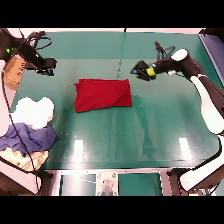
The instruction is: Fold the shirts.
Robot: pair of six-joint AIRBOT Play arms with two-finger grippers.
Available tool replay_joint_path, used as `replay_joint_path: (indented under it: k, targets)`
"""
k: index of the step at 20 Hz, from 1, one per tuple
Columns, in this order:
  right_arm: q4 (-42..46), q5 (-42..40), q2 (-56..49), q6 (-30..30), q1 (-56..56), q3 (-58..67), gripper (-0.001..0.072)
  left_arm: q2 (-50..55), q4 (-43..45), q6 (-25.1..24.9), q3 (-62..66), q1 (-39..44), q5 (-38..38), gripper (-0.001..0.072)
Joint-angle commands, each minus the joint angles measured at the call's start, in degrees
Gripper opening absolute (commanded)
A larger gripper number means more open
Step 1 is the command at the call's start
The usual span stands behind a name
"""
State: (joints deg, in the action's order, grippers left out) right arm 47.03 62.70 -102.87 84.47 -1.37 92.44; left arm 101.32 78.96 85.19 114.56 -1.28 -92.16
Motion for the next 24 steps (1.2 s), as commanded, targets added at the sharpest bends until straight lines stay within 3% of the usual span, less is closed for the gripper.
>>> replay_joint_path:
  k: [1, 6, 9, 10, 11, 12, 13, 18, 20, 24]
  targets:
    - [0.96, 3.96, 0.04, -2.21, 3.91, -8.22, 0.0588, -0.04, 0.07, 0.31, 0.00, -0.07, -0.02, 0.0026]
    - [-10.32, -0.85, -4.87, -8.22, -4.24, -10.93, 0.0588, -0.04, 0.07, 0.31, 0.00, -0.07, -0.42, 0.0026]
    - [-13.66, -4.94, -6.14, -8.63, -9.29, -10.01, 0.0588, -0.04, 0.07, 0.26, 0.00, -0.07, -1.27, 0.0026]
    - [-14.34, -5.79, -6.34, -8.50, -10.23, -9.64, 0.0549, -0.04, 0.07, 0.26, 0.00, -0.07, -1.40, 0.0026]
    - [-15.13, -6.32, -6.34, -8.44, -10.60, -9.42, 0.0346, -0.04, 0.07, 0.24, 0.00, -0.07, -1.38, 0.0026]
    - [-15.52, -6.29, -6.34, -8.44, -10.64, -8.96, 0.0097, -0.04, 0.07, 0.24, 0.00, -0.07, -1.38, 0.0026]
    - [-15.56, -6.14, -6.23, -8.37, -10.14, -8.28, 0.0016, -0.04, 0.07, 0.24, 0.00, -0.07, -1.38, 0.0026]
    - [-11.78, -4.92, -1.11, -4.37, -0.70, -7.48, 0.0013, -0.04, 0.04, 0.24, 0.00, -0.07, -1.90, 0.0026]
    - [-7.21, -3.10, 3.30, -1.16, 6.32, -9.01, 0.0013, -0.04, 0.07, 0.22, 0.00, -0.07, -2.12, 0.0026]
    - [-3.69, -1.51, 14.53, -0.44, 24.11, -15.26, 0.0013, -0.04, 0.04, 0.20, 0.00, -0.07, -2.64, 0.0026]
